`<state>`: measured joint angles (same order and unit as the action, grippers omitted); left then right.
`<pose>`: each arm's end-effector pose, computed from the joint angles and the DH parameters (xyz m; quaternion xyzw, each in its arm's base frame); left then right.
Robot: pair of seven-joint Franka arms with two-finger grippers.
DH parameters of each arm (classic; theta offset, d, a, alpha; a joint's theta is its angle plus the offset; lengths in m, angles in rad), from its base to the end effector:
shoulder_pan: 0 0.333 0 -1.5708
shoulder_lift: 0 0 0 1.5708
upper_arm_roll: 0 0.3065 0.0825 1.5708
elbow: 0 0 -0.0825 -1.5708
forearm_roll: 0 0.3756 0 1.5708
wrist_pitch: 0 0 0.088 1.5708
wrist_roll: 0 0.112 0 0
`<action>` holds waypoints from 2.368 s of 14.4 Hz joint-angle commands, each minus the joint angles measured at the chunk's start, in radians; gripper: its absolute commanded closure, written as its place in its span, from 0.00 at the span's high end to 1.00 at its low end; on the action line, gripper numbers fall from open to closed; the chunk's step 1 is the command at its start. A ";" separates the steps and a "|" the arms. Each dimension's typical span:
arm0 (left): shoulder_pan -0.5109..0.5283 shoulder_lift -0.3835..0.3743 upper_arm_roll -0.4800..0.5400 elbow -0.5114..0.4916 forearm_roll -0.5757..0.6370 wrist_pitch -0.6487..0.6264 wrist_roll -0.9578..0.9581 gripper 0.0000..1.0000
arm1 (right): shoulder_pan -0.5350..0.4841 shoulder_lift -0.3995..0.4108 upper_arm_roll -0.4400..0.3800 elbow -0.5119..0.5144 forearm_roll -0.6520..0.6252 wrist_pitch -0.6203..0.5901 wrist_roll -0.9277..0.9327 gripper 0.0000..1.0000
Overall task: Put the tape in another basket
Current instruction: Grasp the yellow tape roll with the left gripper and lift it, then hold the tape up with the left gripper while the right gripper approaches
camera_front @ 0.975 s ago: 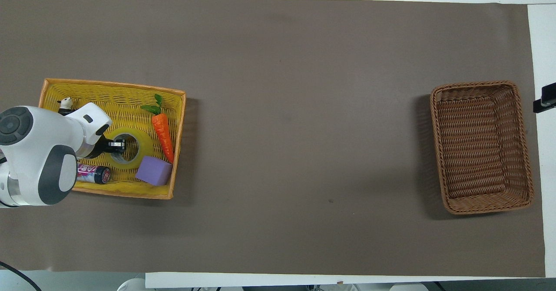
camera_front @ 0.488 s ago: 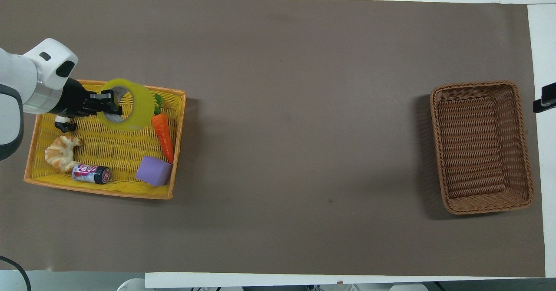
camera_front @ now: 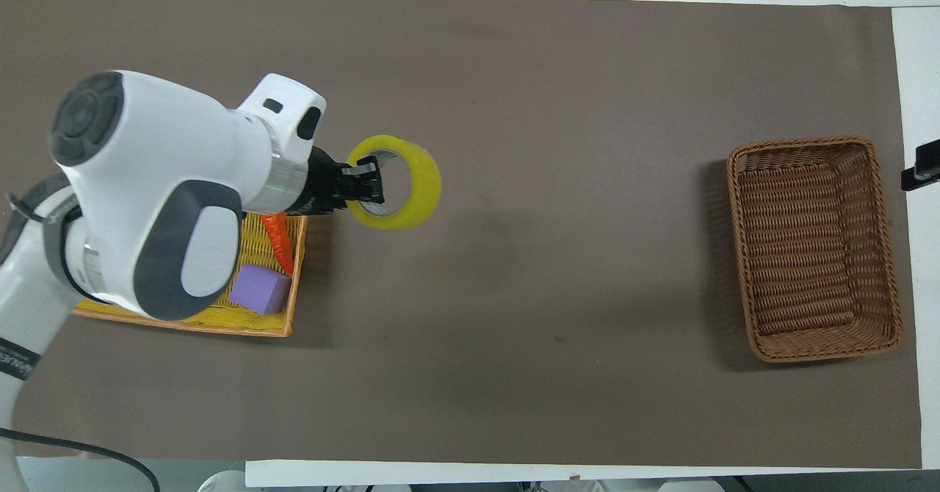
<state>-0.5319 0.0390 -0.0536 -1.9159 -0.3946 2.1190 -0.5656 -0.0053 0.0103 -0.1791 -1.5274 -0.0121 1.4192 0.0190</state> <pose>0.4731 -0.3362 0.4793 0.9779 0.0785 -0.0285 0.1915 0.5232 -0.0986 0.6120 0.9930 -0.1019 -0.0595 0.0020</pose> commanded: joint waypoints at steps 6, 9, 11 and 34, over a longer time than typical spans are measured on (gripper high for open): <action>-0.037 0.021 0.020 0.084 0.026 -0.004 0.001 0.00 | -0.002 -0.016 0.000 -0.019 0.015 -0.002 -0.011 1.00; -0.049 0.022 0.020 0.083 0.036 -0.011 0.000 0.00 | 0.043 -0.018 0.021 -0.017 0.020 -0.026 -0.017 1.00; -0.048 0.021 0.020 0.084 0.057 -0.045 0.001 0.00 | 0.060 -0.038 0.027 -0.022 0.044 -0.051 -0.062 1.00; -0.051 0.015 0.020 0.078 0.085 -0.111 0.000 0.00 | 0.391 -0.038 0.033 -0.459 1.075 0.525 -0.248 1.00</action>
<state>-0.5691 0.0541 -0.0464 -1.8629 -0.3301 2.0393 -0.5605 0.3124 -0.0278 -0.1453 -1.9781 1.0433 1.8618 -0.2788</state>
